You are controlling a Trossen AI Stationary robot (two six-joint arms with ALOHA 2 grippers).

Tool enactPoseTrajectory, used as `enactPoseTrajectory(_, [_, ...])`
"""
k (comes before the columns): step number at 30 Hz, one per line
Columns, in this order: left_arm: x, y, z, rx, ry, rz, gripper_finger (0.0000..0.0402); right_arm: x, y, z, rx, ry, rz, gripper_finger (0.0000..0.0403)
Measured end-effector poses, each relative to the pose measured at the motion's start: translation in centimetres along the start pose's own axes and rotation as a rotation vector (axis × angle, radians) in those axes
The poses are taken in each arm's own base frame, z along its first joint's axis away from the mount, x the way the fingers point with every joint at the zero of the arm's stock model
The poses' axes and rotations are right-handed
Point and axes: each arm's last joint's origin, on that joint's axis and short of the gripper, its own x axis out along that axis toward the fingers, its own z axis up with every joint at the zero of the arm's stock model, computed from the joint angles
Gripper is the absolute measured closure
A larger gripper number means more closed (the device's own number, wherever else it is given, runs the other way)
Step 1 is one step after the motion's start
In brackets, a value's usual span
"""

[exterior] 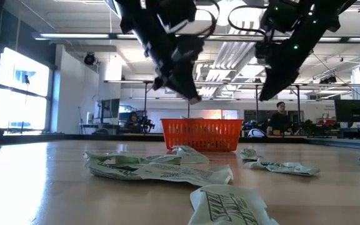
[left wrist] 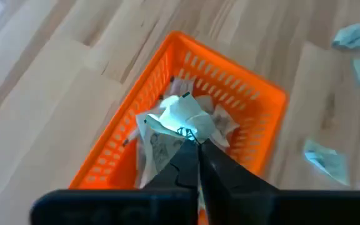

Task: Pick and place Stevia / Truvia into bins
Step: Put the stevia packet into the orange bin

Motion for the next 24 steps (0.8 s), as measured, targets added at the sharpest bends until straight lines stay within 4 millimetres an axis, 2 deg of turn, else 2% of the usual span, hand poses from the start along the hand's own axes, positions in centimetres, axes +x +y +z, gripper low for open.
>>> enactPoseTrajectory(2, [0.8,0.1,0.0,0.013,0.0,-0.002,0.0338,0.0,0.7,-0.5,-0.05,0.056,0.083,0.0126])
enactPoseTrajectory(5, [2.0,0.5,-0.7,0.01,0.057,0.013,0.029,-0.1,1.8,-1.5,-0.16,0.121,0.101,0.0126])
enactPoseTrajectory(8, [2.2,0.6,-1.4,0.011,0.12,0.021,0.0242,-0.2,2.9,-2.6,-0.25,0.173,0.126,0.0126])
enactPoseTrajectory(12, [0.1,0.8,-2.0,-0.038,0.215,0.056,0.0191,-0.2,4.5,-4.2,-0.306,0.234,0.205,0.0126])
enactPoseTrajectory(16, [-2.8,0.8,-1.8,-0.03,0.221,0.098,0.0166,-0.8,6.2,-4.5,-0.342,0.22,0.222,0.0126])
enactPoseTrajectory(19, [-4.6,1.0,-1.9,0.008,0.236,0.14,0.0162,-0.8,7.1,-5.2,-0.25,0.276,0.229,0.0126])
enactPoseTrajectory(24, [-5.5,1.3,-2.3,0.048,0.272,0.184,0.0161,0.2,8.0,-6.1,0.159,0.479,0.225,0.0126])
